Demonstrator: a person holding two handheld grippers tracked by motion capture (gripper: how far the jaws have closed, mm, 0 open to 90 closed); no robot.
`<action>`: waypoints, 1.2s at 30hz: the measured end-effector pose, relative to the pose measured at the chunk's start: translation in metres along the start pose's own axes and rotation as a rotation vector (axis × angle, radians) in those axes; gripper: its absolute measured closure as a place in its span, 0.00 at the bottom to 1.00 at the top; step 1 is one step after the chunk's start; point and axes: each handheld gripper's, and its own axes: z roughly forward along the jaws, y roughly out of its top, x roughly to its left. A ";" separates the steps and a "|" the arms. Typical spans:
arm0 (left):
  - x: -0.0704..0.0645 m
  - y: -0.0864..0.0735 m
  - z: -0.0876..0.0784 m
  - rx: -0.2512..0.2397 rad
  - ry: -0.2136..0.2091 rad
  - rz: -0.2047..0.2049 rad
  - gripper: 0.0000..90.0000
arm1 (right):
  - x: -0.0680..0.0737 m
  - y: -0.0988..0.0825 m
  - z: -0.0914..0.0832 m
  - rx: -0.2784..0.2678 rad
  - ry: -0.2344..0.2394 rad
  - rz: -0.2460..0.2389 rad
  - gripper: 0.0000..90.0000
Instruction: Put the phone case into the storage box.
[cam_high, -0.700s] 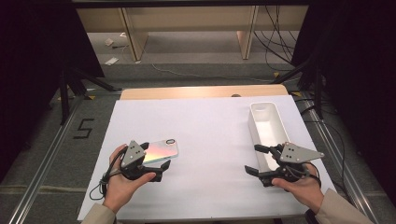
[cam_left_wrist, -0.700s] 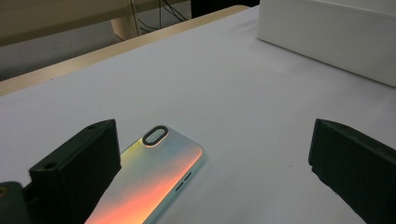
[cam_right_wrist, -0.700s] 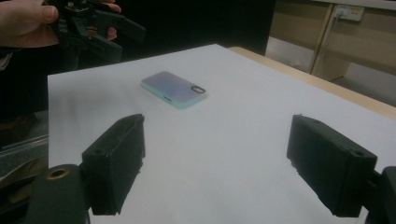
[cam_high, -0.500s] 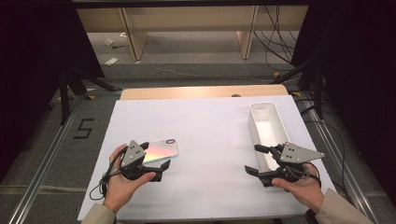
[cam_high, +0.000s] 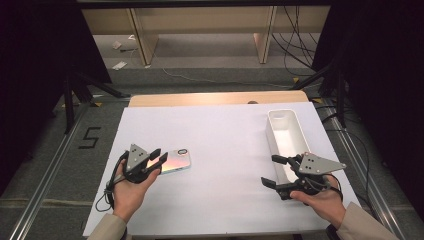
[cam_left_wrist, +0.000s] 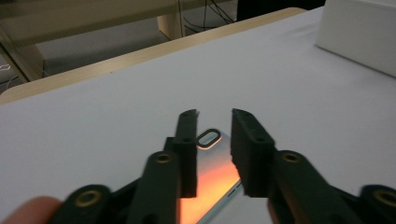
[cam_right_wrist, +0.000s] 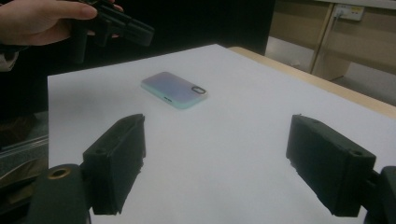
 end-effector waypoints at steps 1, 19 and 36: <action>0.001 0.000 0.002 0.014 0.007 0.000 0.93 | 0.000 0.000 0.001 0.003 0.001 -0.001 0.23; 0.042 0.001 0.076 0.246 0.121 -0.011 1.00 | -0.001 -0.001 0.001 -0.002 -0.002 0.001 0.23; 0.060 -0.018 0.095 0.385 0.141 -0.022 1.00 | 0.000 -0.001 0.000 0.001 -0.001 -0.001 0.23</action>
